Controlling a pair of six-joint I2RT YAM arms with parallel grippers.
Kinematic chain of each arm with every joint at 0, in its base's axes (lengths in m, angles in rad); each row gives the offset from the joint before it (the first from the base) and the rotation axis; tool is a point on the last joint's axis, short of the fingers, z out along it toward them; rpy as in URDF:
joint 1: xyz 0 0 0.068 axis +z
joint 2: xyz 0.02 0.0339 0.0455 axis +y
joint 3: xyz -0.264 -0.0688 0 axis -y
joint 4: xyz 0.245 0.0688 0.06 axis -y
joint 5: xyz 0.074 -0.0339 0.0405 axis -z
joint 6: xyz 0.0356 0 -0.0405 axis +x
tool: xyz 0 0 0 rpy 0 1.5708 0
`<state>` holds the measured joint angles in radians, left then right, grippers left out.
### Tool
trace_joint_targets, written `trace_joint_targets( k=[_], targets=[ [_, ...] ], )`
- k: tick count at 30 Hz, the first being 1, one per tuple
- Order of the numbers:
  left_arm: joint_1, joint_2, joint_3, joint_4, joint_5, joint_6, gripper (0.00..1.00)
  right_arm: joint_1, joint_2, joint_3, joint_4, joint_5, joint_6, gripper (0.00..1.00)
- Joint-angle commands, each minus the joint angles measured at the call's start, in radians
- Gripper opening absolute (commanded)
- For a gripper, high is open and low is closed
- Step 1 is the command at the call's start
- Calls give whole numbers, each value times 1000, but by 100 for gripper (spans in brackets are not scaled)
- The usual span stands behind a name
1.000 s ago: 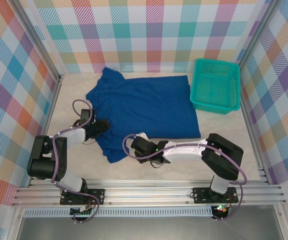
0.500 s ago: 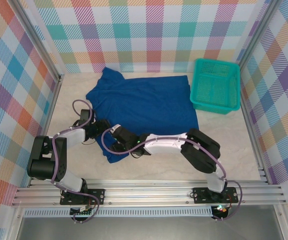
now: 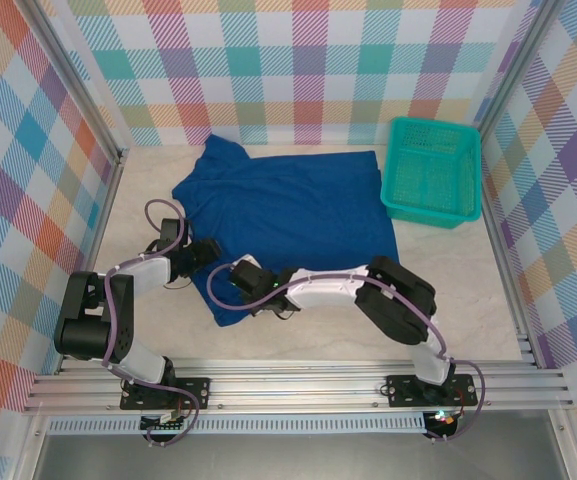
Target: Fold the inside-out t-shirt
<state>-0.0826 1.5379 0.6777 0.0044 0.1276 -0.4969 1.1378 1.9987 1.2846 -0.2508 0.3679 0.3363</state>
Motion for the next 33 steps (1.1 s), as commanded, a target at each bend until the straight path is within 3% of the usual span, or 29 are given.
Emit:
trace_joint_targets(
  k=[1, 8, 10, 14, 17, 22, 33],
  targets=[
    [8, 31, -33, -71, 15, 19, 68, -12, -102, -56, -42, 22, 53, 0],
    [9, 29, -27, -79, 6, 28, 68, -46, -231, -179, -59, -8, 121, 0],
    [8, 27, -29, -77, 10, 26, 68, -47, -250, -200, -8, -54, 77, 2],
    [9, 28, -26, -79, 12, 26, 68, -47, -232, -199, 112, -229, 1, 32],
    [9, 29, -27, -78, 11, 28, 68, -45, -182, -171, 127, -277, -22, 45],
    [8, 24, -27, -80, 10, 30, 68, -46, -118, -148, 136, -283, -37, 51],
    [9, 33, -26, -79, 12, 30, 68, -47, -73, -92, 168, -256, -19, 52]
  ],
)
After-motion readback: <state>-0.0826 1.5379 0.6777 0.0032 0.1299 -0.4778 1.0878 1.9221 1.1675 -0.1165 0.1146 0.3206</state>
